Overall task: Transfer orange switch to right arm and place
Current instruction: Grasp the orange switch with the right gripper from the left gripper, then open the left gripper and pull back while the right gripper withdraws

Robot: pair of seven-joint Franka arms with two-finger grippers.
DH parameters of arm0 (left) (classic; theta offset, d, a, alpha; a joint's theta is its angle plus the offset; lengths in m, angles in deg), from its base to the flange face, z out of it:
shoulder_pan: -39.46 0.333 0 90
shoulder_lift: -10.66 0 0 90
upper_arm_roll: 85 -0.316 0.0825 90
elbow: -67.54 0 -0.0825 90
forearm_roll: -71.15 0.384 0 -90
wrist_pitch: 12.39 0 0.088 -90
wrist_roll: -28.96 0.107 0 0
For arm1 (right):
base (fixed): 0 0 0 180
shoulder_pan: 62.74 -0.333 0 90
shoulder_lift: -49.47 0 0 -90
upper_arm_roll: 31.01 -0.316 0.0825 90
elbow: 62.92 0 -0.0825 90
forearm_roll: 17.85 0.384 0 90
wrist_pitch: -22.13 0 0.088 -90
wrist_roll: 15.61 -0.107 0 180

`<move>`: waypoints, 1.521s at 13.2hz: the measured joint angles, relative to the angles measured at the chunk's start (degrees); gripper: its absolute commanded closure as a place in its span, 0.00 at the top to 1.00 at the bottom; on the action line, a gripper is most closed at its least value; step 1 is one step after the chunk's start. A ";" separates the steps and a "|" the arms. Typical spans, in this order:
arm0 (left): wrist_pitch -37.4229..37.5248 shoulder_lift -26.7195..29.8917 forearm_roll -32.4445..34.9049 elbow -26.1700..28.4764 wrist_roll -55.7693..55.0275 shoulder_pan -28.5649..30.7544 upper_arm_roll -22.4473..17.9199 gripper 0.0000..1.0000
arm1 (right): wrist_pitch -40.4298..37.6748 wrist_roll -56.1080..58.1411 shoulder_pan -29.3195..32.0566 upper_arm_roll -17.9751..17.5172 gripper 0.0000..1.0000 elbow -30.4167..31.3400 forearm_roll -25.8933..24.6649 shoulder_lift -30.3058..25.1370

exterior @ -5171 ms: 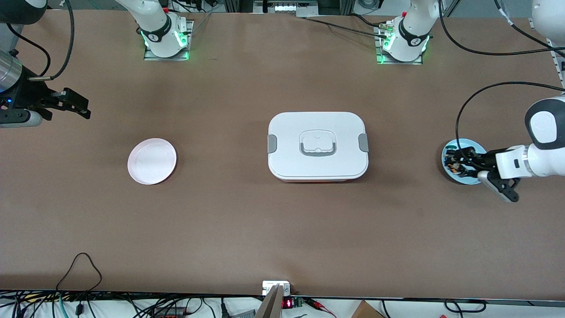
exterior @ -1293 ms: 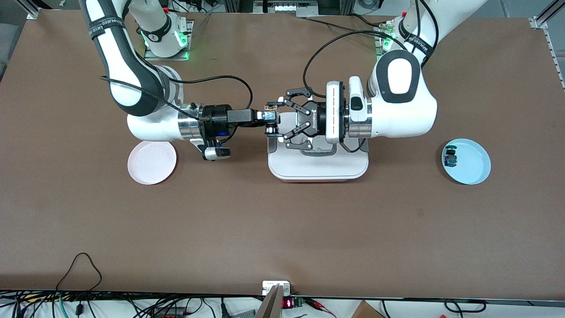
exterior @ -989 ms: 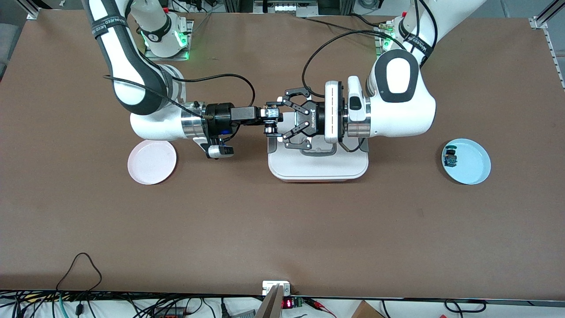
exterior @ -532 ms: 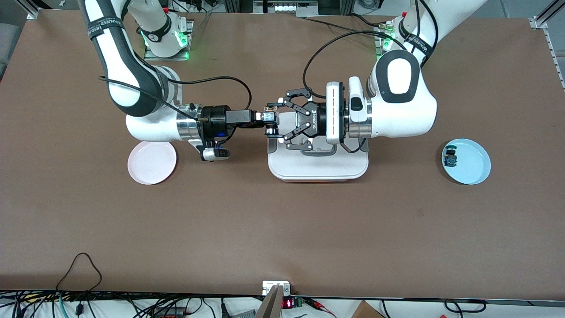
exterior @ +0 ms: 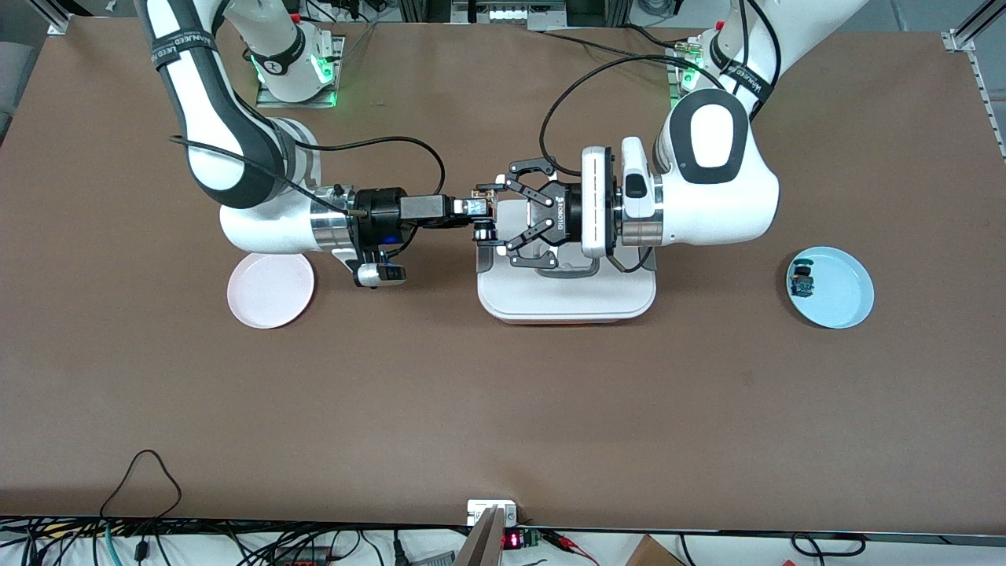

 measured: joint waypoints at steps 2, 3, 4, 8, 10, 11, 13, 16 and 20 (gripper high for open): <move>0.00 0.00 0.00 0.00 -0.05 0.00 0.00 0.28 | -0.59 0.00 0.29 0.00 0.87 0.00 -0.12 0.00; 0.00 0.00 0.00 0.00 -0.08 0.01 0.00 0.28 | -0.69 0.00 0.29 0.00 0.79 0.00 -0.15 0.00; 0.00 0.00 0.00 -0.02 -0.09 0.02 0.00 0.28 | -0.71 0.00 0.30 0.00 0.63 0.00 -0.17 0.00; -0.01 -0.01 0.01 0.05 -0.15 0.04 -0.01 0.28 | -0.82 0.13 0.50 0.02 0.25 -0.06 -2.66 -0.04; -0.01 -0.07 -0.12 0.23 -0.34 0.00 0.06 0.28 | -1.07 0.15 1.07 0.04 0.08 -0.63 -4.18 -0.39; 0.00 -0.02 -0.12 0.14 -0.35 0.00 0.13 0.28 | -1.11 0.15 1.11 0.04 0.05 -0.64 -4.31 -0.53; 0.00 0.03 -0.12 0.06 -0.36 0.00 0.17 0.65 | -1.11 0.15 1.13 0.04 0.03 -0.64 -4.35 -0.65; -0.01 0.05 -0.12 -0.10 -0.68 0.06 0.18 1.00 | -1.10 0.15 1.14 0.04 0.03 -0.60 -5.15 -0.64; 0.32 0.28 -0.13 -0.87 -4.06 0.62 0.18 1.00 | -1.10 0.17 1.16 0.04 0.02 -0.46 -5.71 -0.64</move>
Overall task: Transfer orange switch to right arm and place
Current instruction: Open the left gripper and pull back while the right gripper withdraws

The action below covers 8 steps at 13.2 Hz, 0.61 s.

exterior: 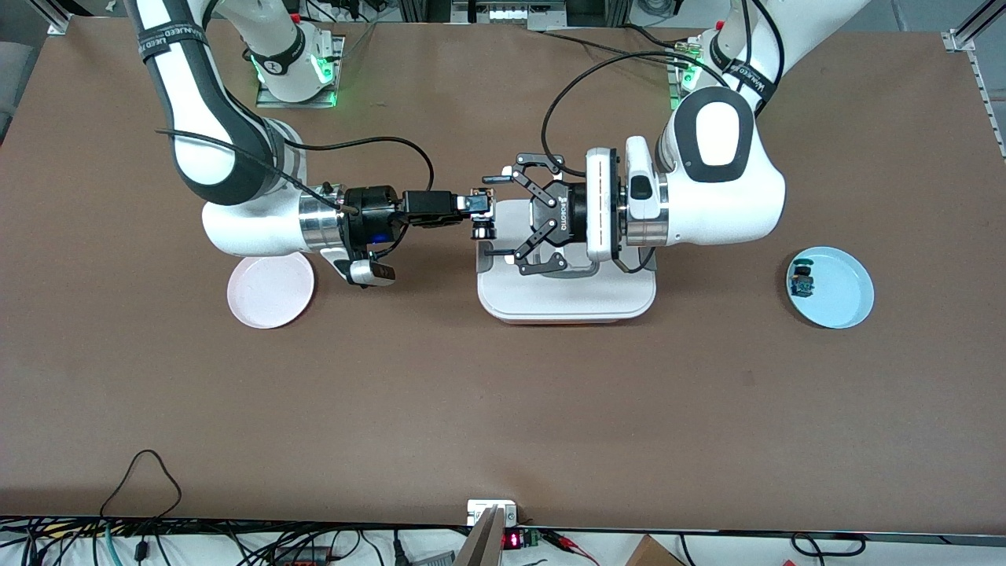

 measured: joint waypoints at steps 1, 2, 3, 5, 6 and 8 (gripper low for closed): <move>1.44 0.27 0.00 -0.16 -1.41 0.49 -0.03 1.00 | 0.00 0.00 0.01 0.01 0.01 0.00 -0.01 -0.01; 4.19 0.84 0.99 -0.27 -3.56 1.36 -0.11 1.00 | 0.00 0.01 0.09 0.02 0.00 0.00 -0.01 -0.02; 6.70 1.55 4.52 -0.45 -6.96 2.61 -0.17 1.00 | -0.01 0.04 0.30 0.03 0.00 0.00 -0.42 -0.09; 12.68 2.67 14.40 -2.35 -15.79 5.75 -0.17 1.00 | -0.37 0.10 1.47 0.09 0.00 -0.01 -4.43 -0.51; 15.53 2.97 18.97 -3.70 -19.70 6.81 -0.21 1.00 | -1.23 0.10 2.51 0.15 0.00 -0.02 -6.53 -0.81; 18.34 3.08 29.06 -5.72 -25.79 7.51 -0.32 1.00 | -4.44 0.10 5.45 0.26 0.00 -0.02 -10.99 -1.46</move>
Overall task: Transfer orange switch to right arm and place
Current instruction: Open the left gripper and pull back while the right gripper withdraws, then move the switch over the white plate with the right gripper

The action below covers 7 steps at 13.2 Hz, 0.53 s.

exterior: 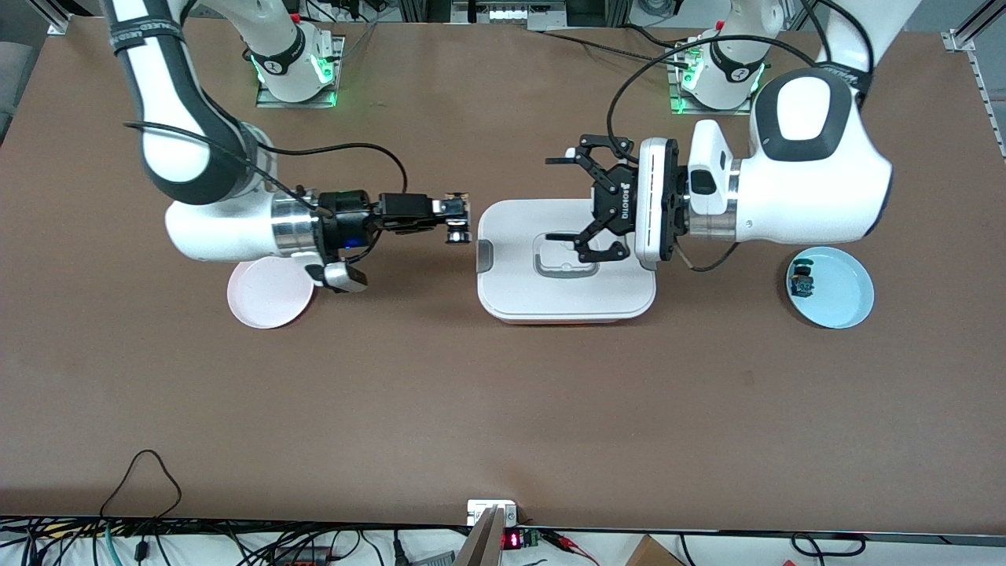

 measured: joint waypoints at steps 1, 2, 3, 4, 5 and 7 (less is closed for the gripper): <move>0.82 -0.01 4.15 -0.24 -2.89 0.00 -0.07 1.00 | -1.78 0.00 1.66 0.08 0.00 0.00 -3.04 -0.38; 2.09 -0.03 7.71 -0.23 -6.38 -0.01 -0.14 1.00 | -3.33 0.00 3.37 0.13 0.00 0.00 -6.37 -0.83; 3.37 -0.08 11.61 -0.21 -10.57 -0.02 -0.18 1.00 | -4.72 0.00 5.03 0.16 0.00 -0.01 -9.72 -1.27; 4.90 -0.12 15.95 -0.22 -14.93 -0.01 -0.21 1.00 | -5.89 0.00 6.52 0.18 0.00 0.00 -13.06 -1.72; 6.88 -0.13 20.18 -0.24 -19.01 -0.02 -0.28 1.00 | -6.78 0.00 7.85 0.20 0.00 0.00 -16.69 -2.15; 10.26 -0.14 29.16 -0.44 -25.16 0.07 -0.83 1.00 | -7.79 0.22 10.09 0.20 0.00 0.01 -25.24 -2.81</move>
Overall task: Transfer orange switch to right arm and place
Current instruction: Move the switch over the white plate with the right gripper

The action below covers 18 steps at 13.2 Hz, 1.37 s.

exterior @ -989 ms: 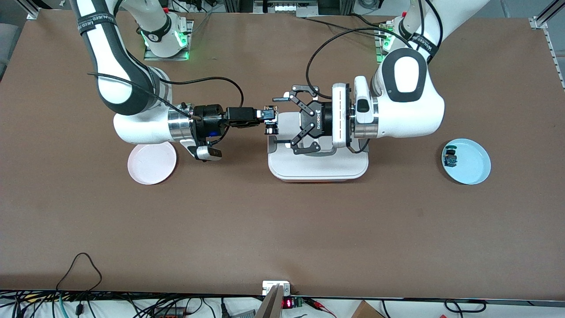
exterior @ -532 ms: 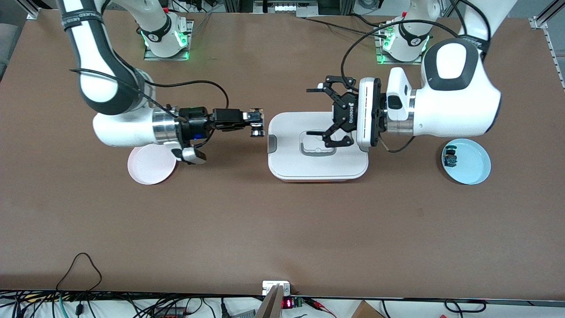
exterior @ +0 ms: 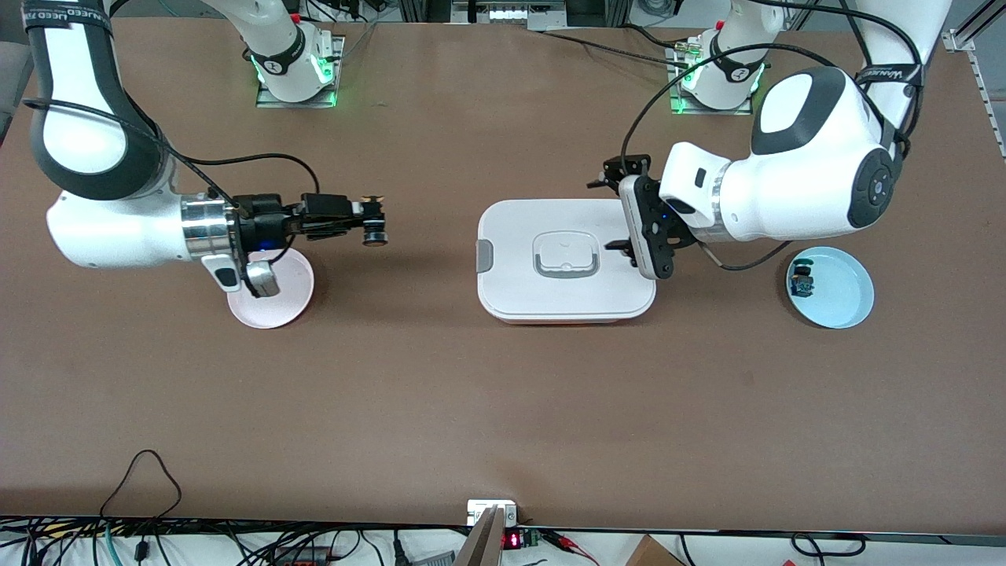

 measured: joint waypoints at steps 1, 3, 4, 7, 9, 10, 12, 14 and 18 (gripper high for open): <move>2.06 -0.01 4.34 -0.40 -2.08 0.22 -0.50 1.00 | -0.15 0.68 0.96 -0.01 0.00 0.01 -4.88 -0.30; 7.86 -0.02 11.73 -2.56 -6.88 0.95 -1.20 1.00 | -0.17 3.82 2.59 0.00 0.00 0.00 -14.90 -0.77; 10.69 -0.01 15.20 -4.19 -9.95 1.23 -1.29 1.00 | -0.16 6.38 3.37 0.01 0.00 0.01 -20.45 -0.92; 19.73 0.11 23.50 -8.89 -20.33 1.41 -1.35 1.00 | 1.26 19.41 4.93 0.02 0.00 0.17 -39.12 -1.01; 25.52 0.14 27.74 -11.49 -25.91 1.47 -1.54 1.00 | 5.83 27.88 4.98 -0.13 0.00 1.06 -49.27 -0.98; 28.18 0.15 30.60 -13.27 -27.91 1.50 -1.60 1.00 | 8.52 31.58 4.94 -0.47 0.00 1.82 -53.67 -0.97; 31.85 0.33 36.39 -17.14 -30.61 1.53 -1.67 1.00 | 14.75 37.02 4.83 -1.60 0.00 4.28 -61.39 -0.96; 32.47 1.05 38.62 -19.33 -34.10 1.21 -3.65 1.00 | 21.58 43.31 4.71 -1.95 0.00 7.52 -65.12 -0.96; 22.42 6.69 26.91 -14.83 -42.29 -4.49 -23.01 1.00 | 36.57 55.23 4.70 -1.97 0.00 15.70 -68.89 -1.08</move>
